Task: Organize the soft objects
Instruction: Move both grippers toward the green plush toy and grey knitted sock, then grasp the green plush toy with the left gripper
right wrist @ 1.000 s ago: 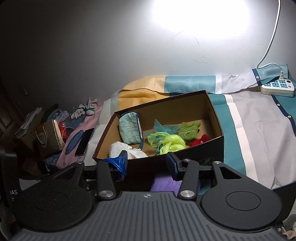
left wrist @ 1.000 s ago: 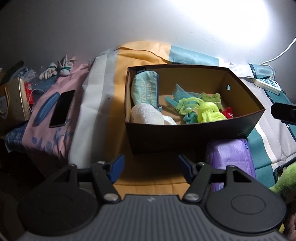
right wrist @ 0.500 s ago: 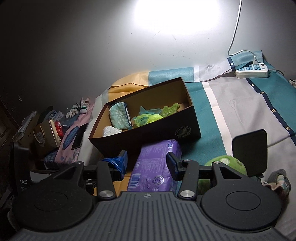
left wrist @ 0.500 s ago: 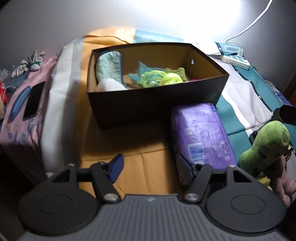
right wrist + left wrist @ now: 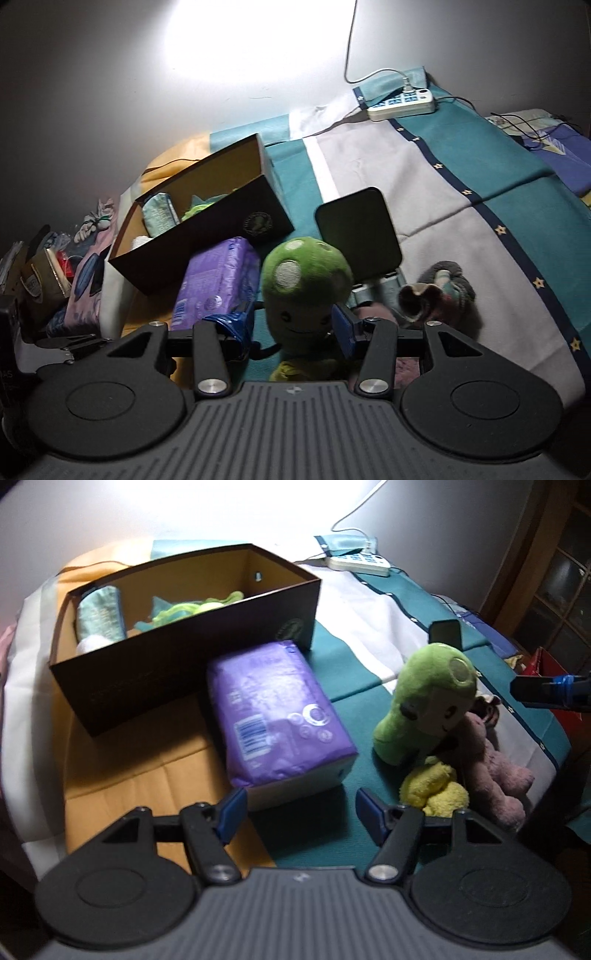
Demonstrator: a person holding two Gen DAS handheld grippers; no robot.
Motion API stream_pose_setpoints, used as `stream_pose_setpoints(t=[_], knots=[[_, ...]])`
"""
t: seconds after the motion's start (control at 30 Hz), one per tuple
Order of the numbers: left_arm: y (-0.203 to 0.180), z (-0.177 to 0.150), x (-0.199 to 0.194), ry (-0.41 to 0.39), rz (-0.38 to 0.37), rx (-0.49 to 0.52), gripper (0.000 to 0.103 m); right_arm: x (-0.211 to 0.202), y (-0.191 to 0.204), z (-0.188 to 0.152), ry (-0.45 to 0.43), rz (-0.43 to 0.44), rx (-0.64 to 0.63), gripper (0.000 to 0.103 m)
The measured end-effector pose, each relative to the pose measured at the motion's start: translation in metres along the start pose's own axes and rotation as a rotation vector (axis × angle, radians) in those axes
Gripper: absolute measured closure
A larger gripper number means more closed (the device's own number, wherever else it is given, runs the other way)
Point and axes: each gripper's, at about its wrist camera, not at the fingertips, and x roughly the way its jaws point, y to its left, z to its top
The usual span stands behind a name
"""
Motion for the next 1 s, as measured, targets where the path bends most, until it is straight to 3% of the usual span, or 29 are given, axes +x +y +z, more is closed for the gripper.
stream_pose_setpoints(t=[0.17, 0.33, 0.5, 0.6, 0.73, 0.87, 1.0], knots=[[-0.027, 0.007, 0.007, -0.013, -0.05, 0.085, 0.035, -0.004, -0.026, -0.002, 0.003, -0.027, 0.05, 0.072], [-0.054, 0.017, 0.013, -0.054, -0.104, 0.166, 0.034, -0.004, -0.04, -0.001, 0.012, 0.004, 0.057, 0.072], [-0.084, 0.031, 0.023, -0.128, -0.117, 0.268, 0.032, -0.001, -0.058, 0.01, 0.011, 0.024, 0.069, 0.072], [-0.098, 0.038, 0.041, -0.123, -0.102, 0.303, 0.032, 0.002, -0.068, 0.017, 0.017, 0.033, 0.076, 0.072], [-0.106, 0.048, 0.058, -0.117, -0.079, 0.309, 0.032, 0.007, -0.08, 0.021, 0.031, 0.043, 0.083, 0.072], [-0.105, 0.056, 0.07, -0.095, -0.128, 0.289, 0.032, 0.013, -0.09, 0.022, 0.056, 0.044, 0.089, 0.072], [-0.111, 0.057, 0.083, -0.088, -0.104, 0.293, 0.022, 0.018, -0.098, 0.022, 0.076, 0.041, 0.104, 0.072]])
